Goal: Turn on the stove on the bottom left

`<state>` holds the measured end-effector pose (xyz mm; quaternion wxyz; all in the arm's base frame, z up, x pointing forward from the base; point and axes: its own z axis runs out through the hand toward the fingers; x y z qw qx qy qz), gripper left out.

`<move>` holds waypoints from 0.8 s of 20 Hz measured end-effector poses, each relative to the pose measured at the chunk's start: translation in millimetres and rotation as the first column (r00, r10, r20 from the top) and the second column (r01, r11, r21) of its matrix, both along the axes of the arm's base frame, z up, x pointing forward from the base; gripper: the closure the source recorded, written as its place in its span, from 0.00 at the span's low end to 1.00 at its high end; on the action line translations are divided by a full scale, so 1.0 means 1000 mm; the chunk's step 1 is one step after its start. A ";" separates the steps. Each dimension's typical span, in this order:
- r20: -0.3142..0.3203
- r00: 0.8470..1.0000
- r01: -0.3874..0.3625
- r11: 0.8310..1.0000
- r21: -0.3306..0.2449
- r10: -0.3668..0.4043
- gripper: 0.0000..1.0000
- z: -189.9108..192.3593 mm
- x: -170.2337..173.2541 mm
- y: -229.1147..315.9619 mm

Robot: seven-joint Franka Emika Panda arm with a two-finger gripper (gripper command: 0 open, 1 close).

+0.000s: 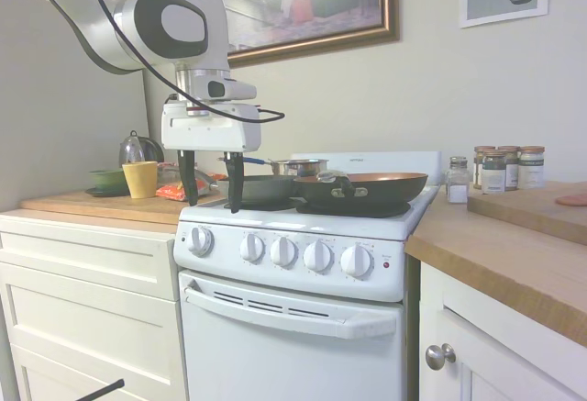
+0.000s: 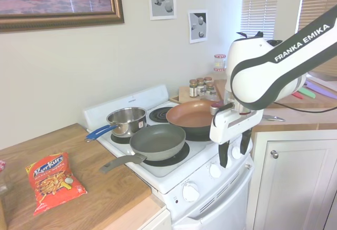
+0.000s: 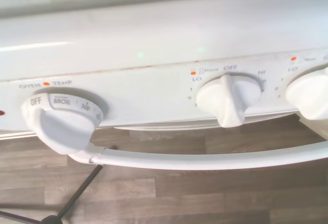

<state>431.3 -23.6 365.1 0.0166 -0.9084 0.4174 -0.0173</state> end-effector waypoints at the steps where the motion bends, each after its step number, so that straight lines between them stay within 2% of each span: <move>1: -0.002 1.000 0.000 1.000 0.000 0.000 1.00 -0.001 0.000 0.000; 16: -0.006 1.000 0.008 1.000 0.001 -0.008 1.00 -0.008 0.002 -0.004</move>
